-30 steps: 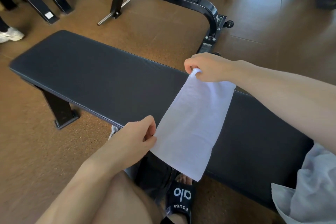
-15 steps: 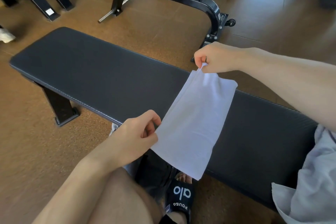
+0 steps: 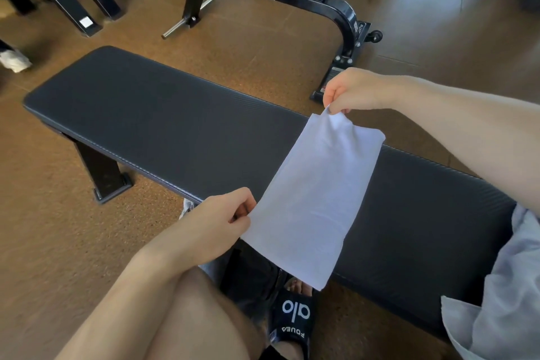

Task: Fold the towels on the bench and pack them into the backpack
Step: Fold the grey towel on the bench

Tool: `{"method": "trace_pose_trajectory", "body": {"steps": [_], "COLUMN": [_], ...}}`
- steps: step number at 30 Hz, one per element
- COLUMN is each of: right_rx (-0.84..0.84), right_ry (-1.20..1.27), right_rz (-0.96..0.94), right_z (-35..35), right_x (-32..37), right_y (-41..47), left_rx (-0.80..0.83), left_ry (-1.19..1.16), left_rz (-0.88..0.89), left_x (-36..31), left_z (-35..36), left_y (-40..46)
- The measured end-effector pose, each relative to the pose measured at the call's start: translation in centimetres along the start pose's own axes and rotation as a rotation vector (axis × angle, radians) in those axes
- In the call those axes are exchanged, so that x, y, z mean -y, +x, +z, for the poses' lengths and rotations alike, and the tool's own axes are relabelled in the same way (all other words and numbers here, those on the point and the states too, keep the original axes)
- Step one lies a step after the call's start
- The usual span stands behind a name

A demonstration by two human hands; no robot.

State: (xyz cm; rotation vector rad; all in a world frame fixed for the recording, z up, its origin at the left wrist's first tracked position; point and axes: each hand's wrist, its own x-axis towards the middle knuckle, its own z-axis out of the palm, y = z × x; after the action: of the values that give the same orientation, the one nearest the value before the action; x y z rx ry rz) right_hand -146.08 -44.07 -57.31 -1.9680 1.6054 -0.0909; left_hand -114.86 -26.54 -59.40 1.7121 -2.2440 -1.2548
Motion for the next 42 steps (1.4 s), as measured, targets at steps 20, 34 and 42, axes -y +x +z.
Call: {"method": "trace_pose_trajectory", "body": {"steps": [20,34,42], "right_rx": [-0.415,-0.655,-0.777], "right_ry": [0.201,-0.306,-0.362], "right_rz": [0.031,-0.001,-0.181], "right_z": [7.1,10.0,12.3], "right_x": [-0.4,-1.2,5.4], "right_y": [1.0,1.0,-6.0], "left_rx": [0.016,0.011,-0.256], "left_ry": [0.011,0.036,0.245], "left_rz": [-0.133,-0.182,-0.075], "left_x": [-0.6,-0.5,-1.6], "left_z": [0.1,0.6,0.4], "left_y": [-0.3,0.0,-0.2]}}
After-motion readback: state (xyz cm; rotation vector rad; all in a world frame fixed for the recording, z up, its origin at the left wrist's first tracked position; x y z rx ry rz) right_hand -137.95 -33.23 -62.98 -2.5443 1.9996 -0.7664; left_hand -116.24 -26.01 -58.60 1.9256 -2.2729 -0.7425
